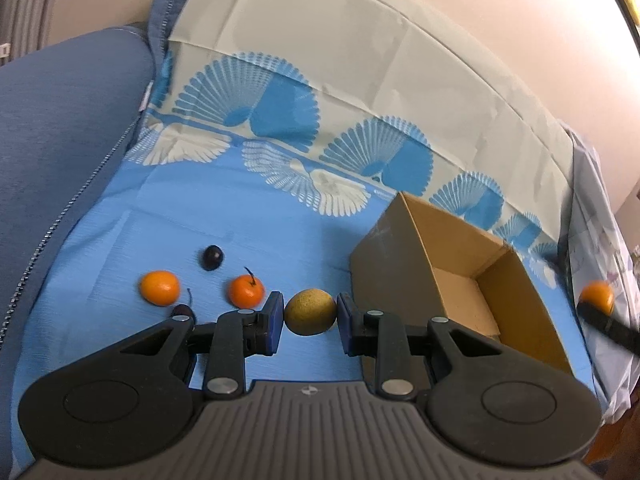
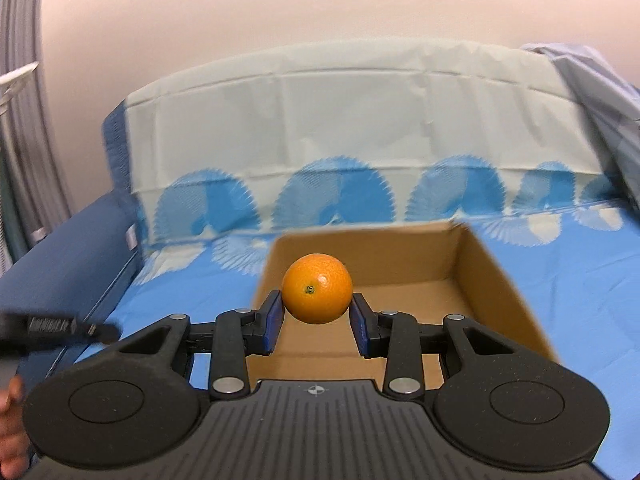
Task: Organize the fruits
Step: 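Carry the orange and the yellow-green fruit over the box with both tools, then open both tools to drop the fruits into the box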
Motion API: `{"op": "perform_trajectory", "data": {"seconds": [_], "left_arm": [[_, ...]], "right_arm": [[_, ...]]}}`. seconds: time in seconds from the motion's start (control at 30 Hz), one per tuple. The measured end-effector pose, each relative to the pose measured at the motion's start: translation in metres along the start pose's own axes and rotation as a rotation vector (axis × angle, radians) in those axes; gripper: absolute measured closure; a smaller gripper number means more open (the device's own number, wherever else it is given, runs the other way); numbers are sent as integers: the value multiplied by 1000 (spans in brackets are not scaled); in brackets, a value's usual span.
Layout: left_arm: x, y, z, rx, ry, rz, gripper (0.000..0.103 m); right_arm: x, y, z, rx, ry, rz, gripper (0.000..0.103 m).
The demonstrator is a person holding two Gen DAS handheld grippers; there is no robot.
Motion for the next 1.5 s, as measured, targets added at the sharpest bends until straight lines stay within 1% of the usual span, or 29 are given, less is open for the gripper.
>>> {"op": "perform_trajectory", "data": {"seconds": [0.07, 0.13, 0.23, 0.3, 0.33, 0.47, 0.63, 0.7, 0.8, 0.9, 1.03, 1.2, 1.5], "left_arm": [[-3, -4, 7, -11, -22, -3, 71], [-7, -6, 17, -24, -54, 0, 71], [-16, -9, 37, -55, -127, 21, 71], [-22, -13, 50, -68, -177, 34, 71], [-25, -15, 57, -75, -201, 42, 71], [-37, -20, 84, -108, -284, 93, 71], [-50, -21, 109, -180, -293, 152, 71], [-54, -22, 118, -199, -318, 162, 71], [-58, -24, 131, -225, -371, 180, 71], [-61, -26, 138, -248, -384, 181, 71], [-66, -29, 142, -266, -404, 168, 71], [-75, -30, 152, -292, -457, 163, 71], [-83, -33, 159, -308, -480, 154, 71]], "right_arm": [[9, -2, 19, -28, -5, 25, 66], [16, -4, 39, -58, -13, 69, 66], [16, -10, 71, -96, -40, 116, 66], [11, -17, 90, -124, -102, 93, 66], [10, -17, 96, -132, -109, 88, 66], [4, -17, 102, -164, -44, 95, 66], [-1, -14, 116, -191, -14, 81, 66], [-3, -13, 121, -197, -14, 74, 66], [-5, -14, 125, -203, -14, 63, 66], [-6, -17, 122, -206, 3, 59, 66], [-6, -23, 112, -194, 38, 50, 66], [-5, -31, 99, -180, 73, 41, 66], [-6, -35, 88, -169, 99, 30, 66]]}}
Point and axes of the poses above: each gripper's, at about its wrist camera, not at the fingertips, and y roughly against the way its jaws point, z to its right, x to its top, the point moved 2 cm from there along -y, roughly the way its jaws point, and after that the axes turned 1 degree about -z, right-handed, at the moved point
